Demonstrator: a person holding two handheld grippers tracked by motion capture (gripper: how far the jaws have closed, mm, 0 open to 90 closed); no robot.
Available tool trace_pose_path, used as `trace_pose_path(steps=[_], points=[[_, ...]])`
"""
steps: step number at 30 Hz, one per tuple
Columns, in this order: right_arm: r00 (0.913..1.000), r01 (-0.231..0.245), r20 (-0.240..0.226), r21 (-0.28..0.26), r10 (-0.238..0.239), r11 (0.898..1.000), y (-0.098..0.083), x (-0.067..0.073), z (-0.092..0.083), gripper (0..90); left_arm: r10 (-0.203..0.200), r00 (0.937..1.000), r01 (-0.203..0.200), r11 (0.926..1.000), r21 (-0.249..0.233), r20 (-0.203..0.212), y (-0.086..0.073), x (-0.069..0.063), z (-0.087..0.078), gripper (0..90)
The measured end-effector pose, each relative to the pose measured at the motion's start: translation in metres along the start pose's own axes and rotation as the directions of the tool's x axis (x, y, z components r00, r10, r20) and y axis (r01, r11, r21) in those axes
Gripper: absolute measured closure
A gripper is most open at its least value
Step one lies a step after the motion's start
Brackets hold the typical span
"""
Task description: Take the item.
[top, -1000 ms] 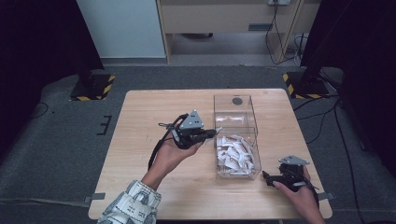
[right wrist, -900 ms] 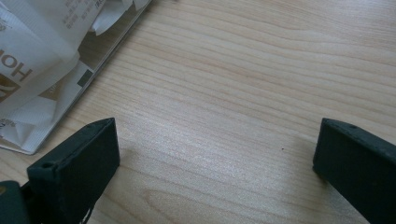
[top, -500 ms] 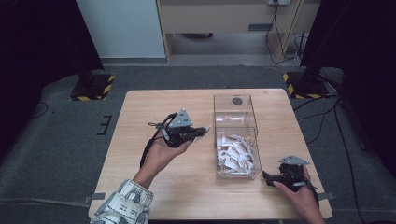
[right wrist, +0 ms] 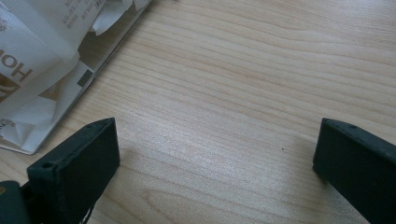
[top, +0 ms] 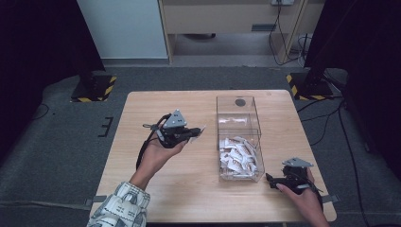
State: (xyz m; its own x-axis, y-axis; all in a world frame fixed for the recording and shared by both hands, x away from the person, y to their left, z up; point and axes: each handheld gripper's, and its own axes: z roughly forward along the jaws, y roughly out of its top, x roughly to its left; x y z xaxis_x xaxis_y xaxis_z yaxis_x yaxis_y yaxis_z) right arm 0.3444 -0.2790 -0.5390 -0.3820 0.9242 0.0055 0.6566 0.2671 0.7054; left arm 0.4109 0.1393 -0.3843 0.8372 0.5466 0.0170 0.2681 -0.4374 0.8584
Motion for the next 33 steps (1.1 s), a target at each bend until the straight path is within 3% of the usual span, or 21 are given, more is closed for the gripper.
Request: trace_pose_path(steps=[18,33], points=[[1.0,0.0,0.0,0.0,0.0,1.0,0.0,0.0,0.0,0.8,-0.012,0.9998,0.012,0.9997,0.021,-0.016,-0.009,0.01,-0.001,89.8],[1.0,0.0,0.0,0.0,0.0,1.0,0.0,0.0,0.0,0.8,-0.03,0.9988,0.032,0.9978,0.058,-0.039,-0.027,0.023,0.004,89.8]])
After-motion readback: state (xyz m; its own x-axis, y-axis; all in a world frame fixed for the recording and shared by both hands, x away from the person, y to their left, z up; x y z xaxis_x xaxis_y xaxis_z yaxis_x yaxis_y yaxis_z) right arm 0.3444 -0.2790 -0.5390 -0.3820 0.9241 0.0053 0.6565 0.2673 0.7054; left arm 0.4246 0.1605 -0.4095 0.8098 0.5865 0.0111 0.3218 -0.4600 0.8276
